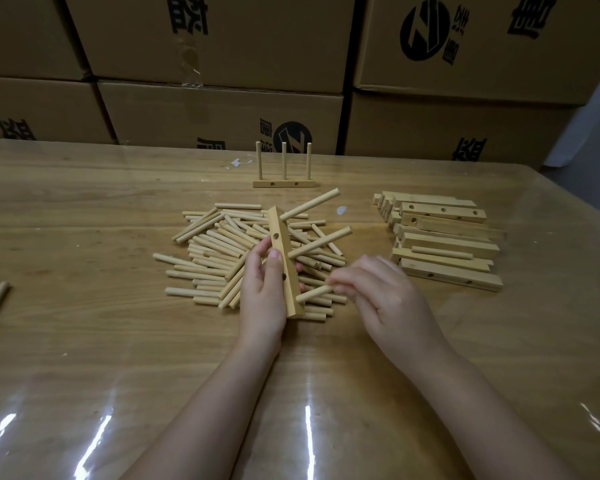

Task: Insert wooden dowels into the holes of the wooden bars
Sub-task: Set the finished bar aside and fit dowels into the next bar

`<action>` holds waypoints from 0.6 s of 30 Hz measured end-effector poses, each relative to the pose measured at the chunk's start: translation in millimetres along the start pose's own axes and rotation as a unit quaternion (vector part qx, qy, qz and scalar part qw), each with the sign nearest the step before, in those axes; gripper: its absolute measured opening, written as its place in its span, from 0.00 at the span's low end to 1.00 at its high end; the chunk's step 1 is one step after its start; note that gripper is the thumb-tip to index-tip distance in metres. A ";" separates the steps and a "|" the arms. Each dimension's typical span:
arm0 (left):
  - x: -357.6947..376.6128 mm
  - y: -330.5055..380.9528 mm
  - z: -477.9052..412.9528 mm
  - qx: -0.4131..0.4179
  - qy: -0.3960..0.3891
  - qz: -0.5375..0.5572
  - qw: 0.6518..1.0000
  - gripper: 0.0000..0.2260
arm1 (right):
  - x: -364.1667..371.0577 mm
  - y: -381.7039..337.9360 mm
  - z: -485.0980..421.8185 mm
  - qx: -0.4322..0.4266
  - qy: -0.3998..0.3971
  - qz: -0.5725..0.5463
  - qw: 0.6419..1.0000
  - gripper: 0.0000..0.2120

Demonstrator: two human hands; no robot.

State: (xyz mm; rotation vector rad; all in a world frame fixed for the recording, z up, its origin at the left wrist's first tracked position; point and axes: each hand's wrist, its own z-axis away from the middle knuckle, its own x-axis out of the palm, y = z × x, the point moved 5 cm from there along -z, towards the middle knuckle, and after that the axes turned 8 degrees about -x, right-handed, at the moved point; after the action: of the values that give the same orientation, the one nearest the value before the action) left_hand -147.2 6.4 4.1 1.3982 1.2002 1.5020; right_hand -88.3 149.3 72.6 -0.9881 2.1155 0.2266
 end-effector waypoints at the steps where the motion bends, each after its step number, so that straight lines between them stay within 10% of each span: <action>1: 0.1 -0.1 -0.2 0.001 0.000 0.000 1.000 0.08 | 0.3 0.2 0.2 0.005 -0.002 -0.004 1.000 0.09; 18: 1.3 -1.2 -0.7 0.002 -0.001 -0.026 1.000 0.09 | 3.9 17.3 16.7 0.174 0.042 -0.200 0.963 0.15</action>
State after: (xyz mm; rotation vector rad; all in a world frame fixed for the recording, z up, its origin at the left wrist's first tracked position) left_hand -148.2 7.9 3.3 1.3597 1.2296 1.4621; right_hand -92.6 166.4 55.8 -1.1942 1.8896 -0.3822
